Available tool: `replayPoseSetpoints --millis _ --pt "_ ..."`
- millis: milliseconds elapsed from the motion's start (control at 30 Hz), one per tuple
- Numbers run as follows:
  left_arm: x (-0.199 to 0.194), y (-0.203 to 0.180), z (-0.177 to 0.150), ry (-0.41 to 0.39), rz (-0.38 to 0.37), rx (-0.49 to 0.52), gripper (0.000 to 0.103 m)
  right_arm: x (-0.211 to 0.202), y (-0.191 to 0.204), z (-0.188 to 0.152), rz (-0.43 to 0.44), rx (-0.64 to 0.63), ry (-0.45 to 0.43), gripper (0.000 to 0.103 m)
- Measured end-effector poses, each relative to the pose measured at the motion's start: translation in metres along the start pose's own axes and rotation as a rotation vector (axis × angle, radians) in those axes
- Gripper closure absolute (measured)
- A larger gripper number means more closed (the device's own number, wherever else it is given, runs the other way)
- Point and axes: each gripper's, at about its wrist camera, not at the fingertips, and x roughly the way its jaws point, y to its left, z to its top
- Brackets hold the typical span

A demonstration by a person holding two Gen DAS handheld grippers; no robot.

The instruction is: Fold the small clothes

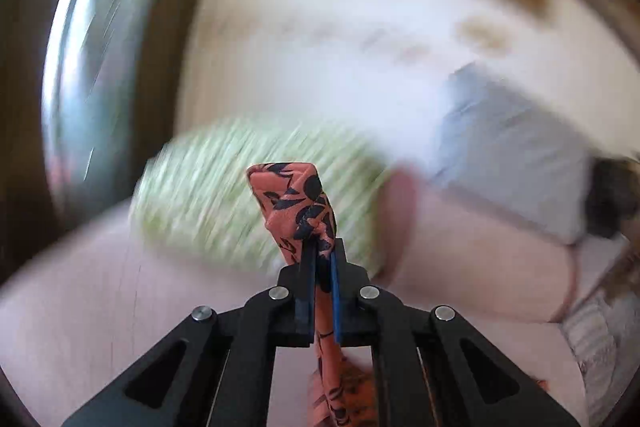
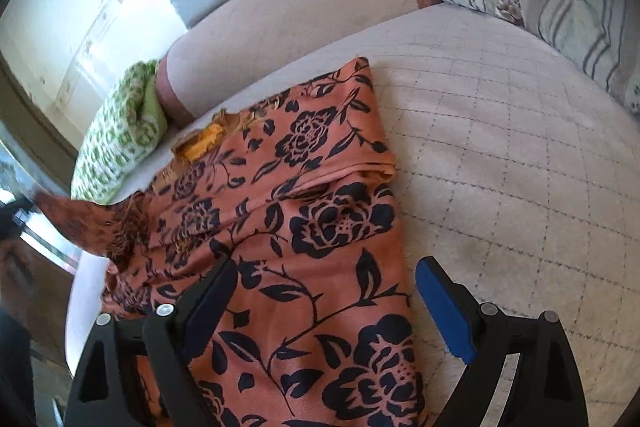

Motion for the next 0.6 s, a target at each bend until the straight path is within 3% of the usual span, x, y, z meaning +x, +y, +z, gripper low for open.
replayPoseSetpoints --millis 100,233,267,300,333,367,400,467,533,600 --pt "-0.045 -0.073 0.030 -0.089 -0.123 0.129 0.097 -0.005 -0.008 0.002 0.022 0.035 -0.029 0.011" --pt "-0.055 -0.156 0.005 -0.027 -0.235 0.249 0.095 -0.010 -0.018 0.003 0.058 0.097 -0.047 0.011" --pt "-0.047 -0.179 -0.014 0.018 -0.261 0.291 0.089 -0.011 -0.019 0.002 0.063 0.102 -0.050 0.011" --pt "-0.033 -0.204 -0.042 0.109 -0.326 0.347 0.063 -0.012 -0.019 0.002 0.067 0.104 -0.052 0.011" --pt "-0.021 -0.221 -0.068 0.213 -0.397 0.389 0.026 -0.013 -0.019 0.003 0.071 0.106 -0.054 0.011" --pt "-0.003 -0.238 -0.111 0.390 -0.496 0.438 0.018 -0.014 -0.019 0.003 0.074 0.105 -0.055 0.011" --pt "0.007 -0.244 -0.144 0.516 -0.547 0.470 0.018 -0.014 -0.019 0.002 0.074 0.102 -0.055 0.011" --pt "0.018 -0.236 -0.203 0.689 -0.545 0.540 0.019 -0.016 -0.017 0.002 0.071 0.090 -0.055 0.011" --pt "0.017 -0.210 -0.222 0.707 -0.480 0.550 0.020 -0.018 -0.017 0.002 0.068 0.080 -0.057 0.011" --pt "0.011 -0.169 -0.215 0.683 -0.419 0.491 0.020 -0.018 -0.016 0.002 0.073 0.080 -0.055 0.011"
